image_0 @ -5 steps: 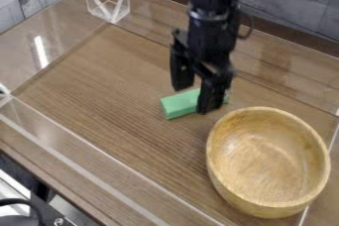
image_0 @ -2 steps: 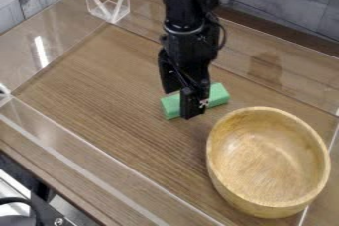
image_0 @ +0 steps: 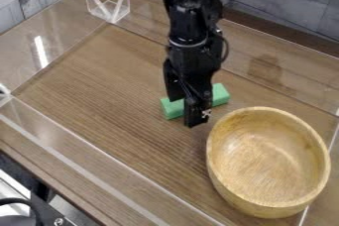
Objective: Put green object into wooden bowl
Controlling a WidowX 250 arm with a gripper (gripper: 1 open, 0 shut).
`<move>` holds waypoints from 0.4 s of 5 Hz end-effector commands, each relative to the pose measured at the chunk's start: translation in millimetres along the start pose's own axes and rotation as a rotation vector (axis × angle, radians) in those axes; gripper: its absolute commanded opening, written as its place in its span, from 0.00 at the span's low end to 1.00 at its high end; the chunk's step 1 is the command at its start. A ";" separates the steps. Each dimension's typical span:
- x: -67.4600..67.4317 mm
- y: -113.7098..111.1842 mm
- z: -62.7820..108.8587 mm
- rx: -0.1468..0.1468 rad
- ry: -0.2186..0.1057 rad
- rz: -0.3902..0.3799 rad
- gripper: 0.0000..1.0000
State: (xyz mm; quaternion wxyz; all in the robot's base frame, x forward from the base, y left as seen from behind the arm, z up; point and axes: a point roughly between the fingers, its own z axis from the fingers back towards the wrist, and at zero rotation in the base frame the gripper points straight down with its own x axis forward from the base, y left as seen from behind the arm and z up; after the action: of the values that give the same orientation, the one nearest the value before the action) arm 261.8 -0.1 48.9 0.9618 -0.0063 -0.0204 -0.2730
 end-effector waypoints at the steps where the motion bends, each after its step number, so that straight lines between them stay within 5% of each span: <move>1: 9.0 14.2 15.0 0.023 -0.044 0.016 0.00; 2: 11.4 20.7 5.7 0.019 -0.045 -0.020 0.00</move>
State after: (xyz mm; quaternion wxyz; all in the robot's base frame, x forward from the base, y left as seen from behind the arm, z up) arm 271.2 8.5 42.4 0.9589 -0.0123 -0.0184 -0.2830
